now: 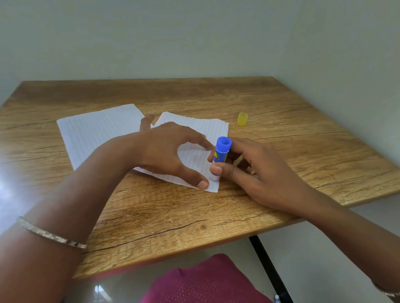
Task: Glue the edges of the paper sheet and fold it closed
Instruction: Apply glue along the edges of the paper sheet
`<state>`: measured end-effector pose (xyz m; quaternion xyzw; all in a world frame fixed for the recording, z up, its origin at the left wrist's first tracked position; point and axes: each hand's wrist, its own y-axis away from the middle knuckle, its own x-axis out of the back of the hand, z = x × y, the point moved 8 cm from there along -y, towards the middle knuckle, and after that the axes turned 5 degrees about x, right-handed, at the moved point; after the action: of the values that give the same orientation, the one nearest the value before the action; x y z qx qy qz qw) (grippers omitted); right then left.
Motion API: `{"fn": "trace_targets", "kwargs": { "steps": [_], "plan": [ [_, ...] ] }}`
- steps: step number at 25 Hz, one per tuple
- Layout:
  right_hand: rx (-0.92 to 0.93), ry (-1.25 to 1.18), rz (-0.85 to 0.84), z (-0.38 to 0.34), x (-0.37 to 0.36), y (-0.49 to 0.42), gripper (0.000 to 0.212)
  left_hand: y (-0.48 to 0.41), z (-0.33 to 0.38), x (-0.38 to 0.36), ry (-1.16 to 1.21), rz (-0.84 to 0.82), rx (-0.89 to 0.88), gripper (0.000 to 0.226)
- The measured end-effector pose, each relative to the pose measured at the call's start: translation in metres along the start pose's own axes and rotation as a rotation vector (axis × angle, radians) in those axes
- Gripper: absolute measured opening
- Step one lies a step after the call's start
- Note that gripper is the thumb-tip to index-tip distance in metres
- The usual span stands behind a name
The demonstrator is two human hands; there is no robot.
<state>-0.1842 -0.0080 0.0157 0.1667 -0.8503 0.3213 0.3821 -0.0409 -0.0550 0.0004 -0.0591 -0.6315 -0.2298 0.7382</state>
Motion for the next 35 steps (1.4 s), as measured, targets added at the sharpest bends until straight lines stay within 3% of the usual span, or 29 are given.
{"fn": "trace_targets", "kwargs": {
  "steps": [13, 19, 22, 35],
  "plan": [
    [-0.061, 0.045, 0.016, 0.03, 0.009, -0.022, 0.022, -0.002, -0.006, -0.003, -0.068, -0.028, 0.049, 0.108],
    [-0.133, -0.16, 0.056, 0.023, 0.01, -0.012, 0.02, -0.001, -0.006, -0.004, -0.066, -0.04, 0.064, 0.105],
    [-0.062, -0.062, -0.004, 0.006, 0.003, -0.004, 0.02, -0.001, -0.006, -0.004, -0.063, -0.037, 0.066, 0.106],
    [-0.046, 0.036, 0.054, 0.034, 0.012, -0.031, 0.02, -0.003, -0.008, -0.005, -0.071, -0.058, 0.055, 0.112]
  ]
}}
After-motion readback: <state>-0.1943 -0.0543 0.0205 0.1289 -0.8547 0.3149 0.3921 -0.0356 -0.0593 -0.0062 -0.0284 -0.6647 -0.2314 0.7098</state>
